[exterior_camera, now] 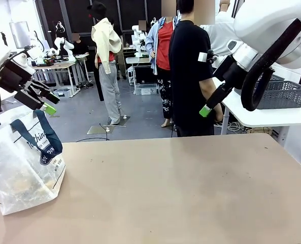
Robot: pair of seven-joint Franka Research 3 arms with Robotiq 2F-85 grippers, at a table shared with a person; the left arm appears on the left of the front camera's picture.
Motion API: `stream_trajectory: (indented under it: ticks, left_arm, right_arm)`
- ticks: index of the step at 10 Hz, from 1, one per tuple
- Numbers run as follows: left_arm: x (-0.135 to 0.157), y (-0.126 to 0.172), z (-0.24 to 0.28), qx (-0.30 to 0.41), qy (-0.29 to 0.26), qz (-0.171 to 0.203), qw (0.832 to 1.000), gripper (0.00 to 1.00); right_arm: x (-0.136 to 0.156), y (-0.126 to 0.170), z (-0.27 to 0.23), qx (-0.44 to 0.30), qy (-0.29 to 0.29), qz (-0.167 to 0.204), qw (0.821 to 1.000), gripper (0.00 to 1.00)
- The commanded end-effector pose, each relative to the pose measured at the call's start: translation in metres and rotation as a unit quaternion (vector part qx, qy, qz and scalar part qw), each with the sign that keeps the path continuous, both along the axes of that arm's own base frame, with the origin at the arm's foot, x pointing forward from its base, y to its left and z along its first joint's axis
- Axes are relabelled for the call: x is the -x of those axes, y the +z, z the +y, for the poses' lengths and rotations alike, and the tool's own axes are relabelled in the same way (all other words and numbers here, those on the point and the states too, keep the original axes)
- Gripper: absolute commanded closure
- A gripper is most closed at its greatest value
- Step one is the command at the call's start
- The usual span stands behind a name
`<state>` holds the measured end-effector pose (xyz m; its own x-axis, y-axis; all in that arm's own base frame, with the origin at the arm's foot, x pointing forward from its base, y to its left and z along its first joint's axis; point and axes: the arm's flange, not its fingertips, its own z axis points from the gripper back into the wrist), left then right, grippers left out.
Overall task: Transfer purchased items from the store into the shopping bag.
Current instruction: Move the Reusable shopping bag to the right side of the table.
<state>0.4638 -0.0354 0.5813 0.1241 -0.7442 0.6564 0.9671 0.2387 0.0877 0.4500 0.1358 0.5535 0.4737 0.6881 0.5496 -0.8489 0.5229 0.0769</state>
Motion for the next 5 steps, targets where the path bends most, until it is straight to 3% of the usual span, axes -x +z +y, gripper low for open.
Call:
stream_trajectory:
  ticks: [1,5]
  left_arm:
    - [0.0009,0.0006,-0.0016,0.005,0.000,-0.007,1.000,0.00]
    - [0.0009,0.0006,-0.0016,0.005,0.000,-0.007,1.000,0.00]
  right_arm:
    - [-0.0005,0.0001,0.0008,-0.003,-0.006,0.006,1.000,0.00]
    - [-0.0005,0.0001,0.0008,-0.003,-0.006,0.006,1.000,0.00]
